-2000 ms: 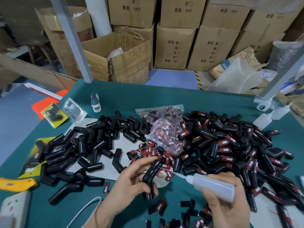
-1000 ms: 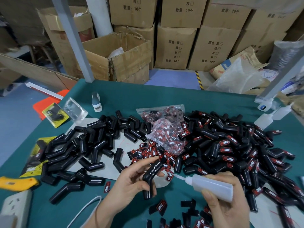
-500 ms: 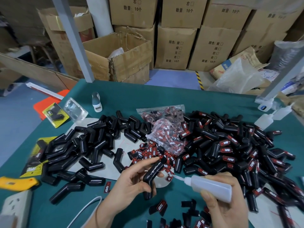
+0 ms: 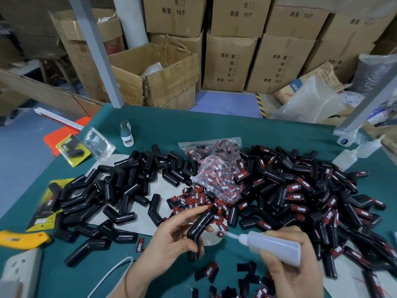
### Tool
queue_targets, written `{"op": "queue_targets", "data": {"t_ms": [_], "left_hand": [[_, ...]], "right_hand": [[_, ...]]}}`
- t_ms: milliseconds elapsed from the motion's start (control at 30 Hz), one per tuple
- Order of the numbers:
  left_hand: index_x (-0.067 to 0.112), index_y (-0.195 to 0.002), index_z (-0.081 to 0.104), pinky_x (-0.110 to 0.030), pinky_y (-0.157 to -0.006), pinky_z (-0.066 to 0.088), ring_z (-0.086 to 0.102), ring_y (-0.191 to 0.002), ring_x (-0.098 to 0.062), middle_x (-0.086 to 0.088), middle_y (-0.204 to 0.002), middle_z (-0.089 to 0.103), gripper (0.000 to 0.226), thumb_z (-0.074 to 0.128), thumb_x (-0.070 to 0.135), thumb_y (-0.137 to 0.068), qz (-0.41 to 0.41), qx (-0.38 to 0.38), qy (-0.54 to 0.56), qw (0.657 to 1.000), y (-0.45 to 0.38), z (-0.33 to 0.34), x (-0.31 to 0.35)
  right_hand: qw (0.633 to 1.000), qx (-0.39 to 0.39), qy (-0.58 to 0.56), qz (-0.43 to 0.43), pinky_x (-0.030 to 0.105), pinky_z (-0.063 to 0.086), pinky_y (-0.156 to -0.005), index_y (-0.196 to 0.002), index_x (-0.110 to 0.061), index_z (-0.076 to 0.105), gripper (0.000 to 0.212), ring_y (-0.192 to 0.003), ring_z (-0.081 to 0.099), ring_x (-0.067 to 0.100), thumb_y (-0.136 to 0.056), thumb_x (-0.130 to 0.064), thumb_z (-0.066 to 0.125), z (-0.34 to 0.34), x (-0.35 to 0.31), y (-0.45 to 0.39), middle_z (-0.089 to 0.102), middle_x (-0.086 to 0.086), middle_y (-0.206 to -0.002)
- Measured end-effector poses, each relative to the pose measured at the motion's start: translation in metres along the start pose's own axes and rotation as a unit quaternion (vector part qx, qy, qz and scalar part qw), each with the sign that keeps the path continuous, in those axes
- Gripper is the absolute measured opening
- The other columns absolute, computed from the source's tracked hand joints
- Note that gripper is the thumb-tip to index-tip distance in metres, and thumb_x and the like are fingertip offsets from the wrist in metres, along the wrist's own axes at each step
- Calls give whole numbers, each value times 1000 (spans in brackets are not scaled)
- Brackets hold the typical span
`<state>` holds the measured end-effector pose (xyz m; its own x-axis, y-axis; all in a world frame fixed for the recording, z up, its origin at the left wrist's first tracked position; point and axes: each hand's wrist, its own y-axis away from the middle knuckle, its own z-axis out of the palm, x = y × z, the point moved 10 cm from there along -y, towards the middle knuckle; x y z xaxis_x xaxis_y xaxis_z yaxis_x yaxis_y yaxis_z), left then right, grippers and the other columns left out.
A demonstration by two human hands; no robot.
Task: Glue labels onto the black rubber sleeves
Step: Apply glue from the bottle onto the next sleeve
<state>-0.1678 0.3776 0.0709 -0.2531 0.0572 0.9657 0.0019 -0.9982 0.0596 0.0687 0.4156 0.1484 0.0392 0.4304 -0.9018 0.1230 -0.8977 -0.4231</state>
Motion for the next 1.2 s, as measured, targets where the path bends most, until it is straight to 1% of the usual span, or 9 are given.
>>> {"op": "queue_targets", "data": {"t_ms": [167,500,700,833,1067,1200], "left_hand": [[35,-139,65,-34,-73,60,72,-76,-28,-17,-124,72,77,71,5,-69,6,-3,-3,1000,1,1,3],[31,-144,61,-31,-74,59,72,-77,-26,-20,-126,70,73,77,2,-79,16,-12,-8,1000,1,0,2],[31,-144,62,-33,-73,58,72,-76,-26,-23,-126,69,75,73,-3,-78,17,-15,-3,1000,0,1,1],[31,-142,63,-31,-72,58,72,-76,-26,-22,-126,70,77,75,1,-72,14,-15,-1,1000,-1,3,1],[31,-142,64,-31,-72,59,73,-76,-27,-21,-126,69,75,75,3,-73,14,-5,10,1000,0,1,1],[32,-140,65,-32,-71,60,73,-75,-28,-19,-125,70,74,76,5,-72,15,2,18,1000,1,0,1]], "right_hand": [[1000,-5,3,-4,23,54,-70,-106,-32,69,29,-84,66,16,-78,-37,74,0,-1,1,67,-6,-94],[1000,-6,-5,2,20,54,-72,-105,-32,69,29,-84,65,15,-78,-36,75,0,1,-1,66,-8,-94],[1000,4,-13,-4,18,53,-70,-104,-34,70,28,-84,65,13,-76,-35,74,0,-3,-1,66,-8,-93],[1000,-8,-16,-9,15,51,-71,-104,-32,69,27,-81,65,10,-78,-33,74,5,-5,-2,66,-7,-92],[1000,-9,-8,-5,17,52,-71,-105,-32,69,27,-83,65,12,-78,-33,74,3,-5,-1,65,-7,-92],[1000,-4,-6,0,23,54,-69,-104,-34,70,28,-83,65,17,-76,-35,74,2,-7,0,66,-6,-93]]}}
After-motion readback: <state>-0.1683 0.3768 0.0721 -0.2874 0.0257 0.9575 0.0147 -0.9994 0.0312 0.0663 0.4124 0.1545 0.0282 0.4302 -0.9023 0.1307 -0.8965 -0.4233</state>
